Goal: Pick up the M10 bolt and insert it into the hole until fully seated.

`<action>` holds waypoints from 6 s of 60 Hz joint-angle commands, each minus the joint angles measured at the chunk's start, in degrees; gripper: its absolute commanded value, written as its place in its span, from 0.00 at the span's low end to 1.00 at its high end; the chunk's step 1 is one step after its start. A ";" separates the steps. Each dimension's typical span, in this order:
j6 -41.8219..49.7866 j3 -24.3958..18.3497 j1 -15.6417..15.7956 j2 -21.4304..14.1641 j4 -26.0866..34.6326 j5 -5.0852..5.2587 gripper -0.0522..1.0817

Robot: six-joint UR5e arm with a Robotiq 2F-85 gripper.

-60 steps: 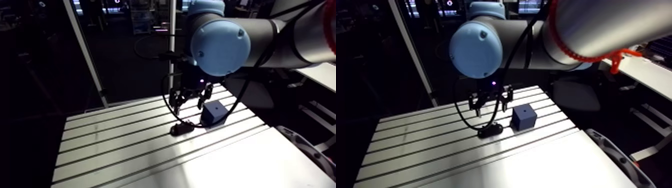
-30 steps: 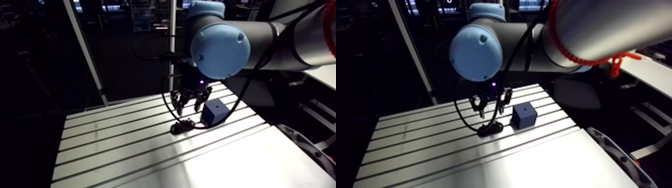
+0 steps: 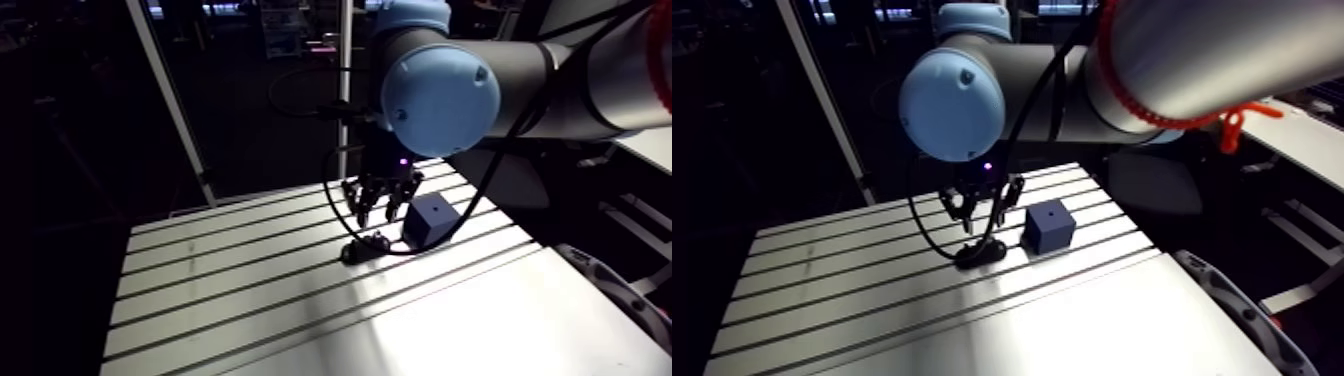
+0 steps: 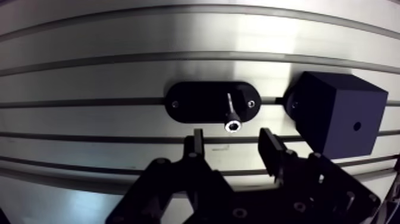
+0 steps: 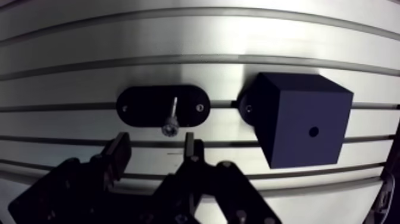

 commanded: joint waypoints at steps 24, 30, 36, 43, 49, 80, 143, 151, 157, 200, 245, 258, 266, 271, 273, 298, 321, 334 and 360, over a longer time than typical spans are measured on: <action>0.12 0.05 0.35 1.34 -1.78 -0.87 0.45; 0.20 0.06 0.35 1.50 -1.78 -0.87 0.45; 0.21 0.06 0.35 1.70 -1.79 -0.95 0.45; 0.14 0.06 0.35 1.79 -2.12 -1.03 0.45; 0.21 0.13 0.35 1.87 -2.13 -0.96 0.45; 0.21 0.15 0.35 2.46 -2.46 -1.82 0.49; 0.30 0.60 0.35 3.79 -3.10 -1.93 0.52; 0.29 0.59 0.35 3.89 -3.10 -1.93 0.53; 0.30 0.59 0.43 3.90 -3.10 -1.93 0.55; -0.04 0.41 0.35 3.90 -3.10 -1.93 0.60; -0.14 0.32 0.35 4.16 -3.01 -2.01 0.67; -0.14 0.15 0.35 4.07 -3.00 -1.94 0.71; -0.14 0.15 0.35 4.07 -2.93 -1.93 0.74; -0.14 0.07 0.43 4.00 -2.93 -1.85 0.76; -0.14 -0.01 0.36 3.99 -2.93 -1.84 0.77; -0.14 -2.85 0.70 3.12 -1.68 -1.49 0.82; -0.23 -9.90 0.78 1.38 6.11 -1.14 0.91; 0.18 -16.95 0.54 1.35 15.62 -1.06 0.98; 0.48 -27.00 -0.66 3.14 33.23 -1.82 0.99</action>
